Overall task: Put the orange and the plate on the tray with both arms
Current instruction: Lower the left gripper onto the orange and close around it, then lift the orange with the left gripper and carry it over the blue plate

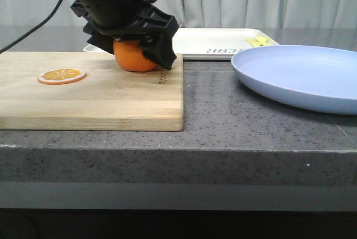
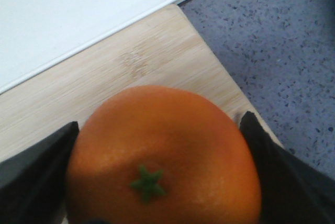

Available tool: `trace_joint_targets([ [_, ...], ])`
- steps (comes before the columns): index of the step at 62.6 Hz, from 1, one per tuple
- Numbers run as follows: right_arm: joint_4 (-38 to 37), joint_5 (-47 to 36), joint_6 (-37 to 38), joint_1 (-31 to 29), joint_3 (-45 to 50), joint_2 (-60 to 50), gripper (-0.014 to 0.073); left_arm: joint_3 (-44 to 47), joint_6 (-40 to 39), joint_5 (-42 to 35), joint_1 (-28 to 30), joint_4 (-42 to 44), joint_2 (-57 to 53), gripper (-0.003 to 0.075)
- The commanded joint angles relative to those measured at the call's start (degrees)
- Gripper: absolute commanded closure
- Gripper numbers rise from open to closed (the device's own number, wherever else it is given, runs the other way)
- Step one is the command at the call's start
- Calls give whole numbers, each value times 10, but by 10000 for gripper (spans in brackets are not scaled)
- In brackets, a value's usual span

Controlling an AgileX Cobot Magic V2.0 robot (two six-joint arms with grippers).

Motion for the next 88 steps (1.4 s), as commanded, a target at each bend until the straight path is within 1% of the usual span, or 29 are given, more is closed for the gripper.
trace_joint_targets([
  [1, -5, -34, -5, -3, -14, 6, 116, -21, 1, -31, -4, 0, -24, 234],
  [5, -5, -32, -5, -3, -14, 6, 116, -27, 1, -28, -5, -6, -24, 274],
  [9, -5, -32, -5, -3, -14, 6, 116, -40, 1, -20, -9, -7, -24, 291],
  [16, -5, -31, -5, -3, -14, 6, 116, -83, 1, 5, -33, -7, -24, 290],
  [30, -5, -32, -5, -3, -14, 6, 116, -156, 1, -5, -106, -6, -14, 290],
  [46, -5, -31, -5, -3, -14, 6, 116, -249, 1, 9, -158, -4, 50, 290],
  [62, -5, -31, -5, -3, -14, 6, 116, -326, 1, 5, -186, -4, 129, 290],
  [74, -5, -31, -5, -3, -14, 6, 116, -361, 1, -1, -198, -9, 170, 290],
  [82, -5, -31, -5, -3, -14, 6, 116, -364, 1, -18, -208, -10, 185, 288],
  [84, -5, -31, -5, -3, -14, 6, 116, -364, 1, -19, -208, -10, 186, 284],
  [88, -5, -31, -5, -3, -14, 6, 116, -364, 1, -22, -209, -10, 189, 247],
])
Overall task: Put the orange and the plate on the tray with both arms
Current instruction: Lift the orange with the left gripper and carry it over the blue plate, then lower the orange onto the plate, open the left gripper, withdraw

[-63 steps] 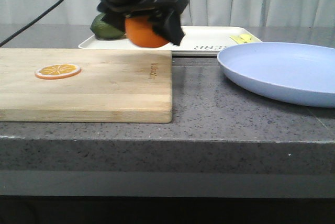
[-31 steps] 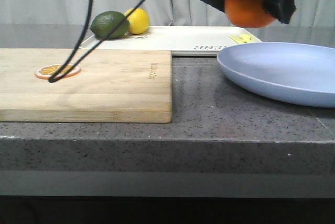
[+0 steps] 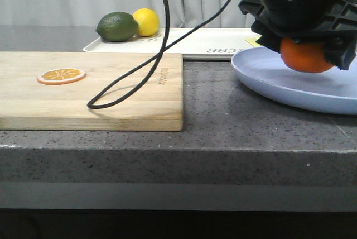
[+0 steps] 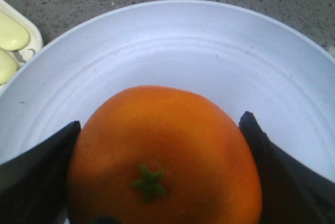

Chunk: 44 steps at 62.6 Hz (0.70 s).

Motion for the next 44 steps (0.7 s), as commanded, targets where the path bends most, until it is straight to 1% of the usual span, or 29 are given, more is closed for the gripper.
trace_joint_targets([
  [1, -5, -38, -5, -3, -14, 6, 116, -22, 1, -51, -7, -4, -35, 241],
  [5, -5, -38, -5, -3, -14, 6, 116, -22, 1, -53, -7, -4, -33, 174],
  [11, -5, -38, -5, -3, -14, 6, 116, -22, 1, -51, -7, -4, -30, 119],
  [22, -5, -38, -5, -3, -14, 6, 116, -25, -2, -46, -7, -4, -31, 116],
  [34, -5, -38, -5, -3, -14, 6, 116, -54, -13, 11, -7, -7, -43, 116],
  [44, -5, -38, -5, -3, -14, 6, 116, -62, -36, 45, -4, -7, -84, 120],
])
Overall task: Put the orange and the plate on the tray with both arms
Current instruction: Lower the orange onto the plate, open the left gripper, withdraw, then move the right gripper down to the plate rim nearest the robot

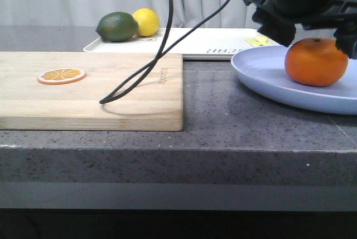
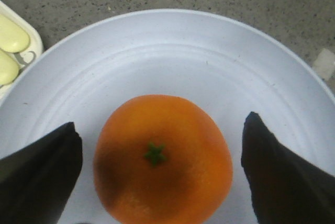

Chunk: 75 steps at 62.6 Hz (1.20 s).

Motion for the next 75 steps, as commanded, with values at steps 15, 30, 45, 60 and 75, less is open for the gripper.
trace_joint_targets([
  [15, -5, -40, -4, -3, -14, 6, 116, -24, -16, 62, 11, 5, -158, 120],
  [30, -5, -40, -4, -3, -14, 6, 116, 79, -16, 54, 26, 34, -274, 120],
  [45, -5, -37, -4, -3, -14, 6, 116, 261, -16, 5, 76, 35, -420, 120],
  [60, -5, -35, -4, -3, -14, 6, 116, 427, -16, 4, 129, 47, -577, 120],
  [75, -5, -30, -4, -3, -14, 6, 116, 567, -16, 7, 146, 50, -735, 120],
])
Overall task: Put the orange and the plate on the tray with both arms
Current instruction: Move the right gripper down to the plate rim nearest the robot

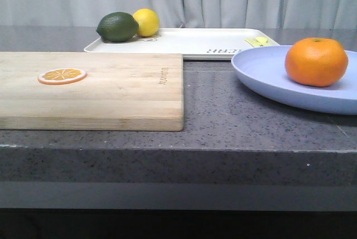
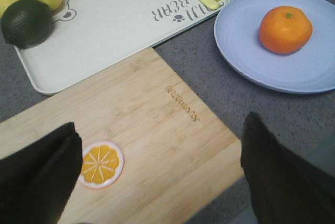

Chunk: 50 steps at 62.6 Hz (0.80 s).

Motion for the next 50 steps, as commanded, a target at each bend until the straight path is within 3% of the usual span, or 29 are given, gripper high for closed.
trace_joint_targets([
  [1, -5, -33, -4, -3, -14, 6, 116, 32, -6, -38, 3, 5, -65, 120],
  [13, -5, -16, -4, -3, -14, 6, 116, 123, -6, -38, 3, -3, -169, 120],
  [28, -6, 13, -2, -3, -24, 8, 116, 153, -6, -34, 3, -4, -213, 120],
  [50, -13, 174, 5, -3, -184, 182, 116, 153, -6, -38, 3, -4, -212, 120],
])
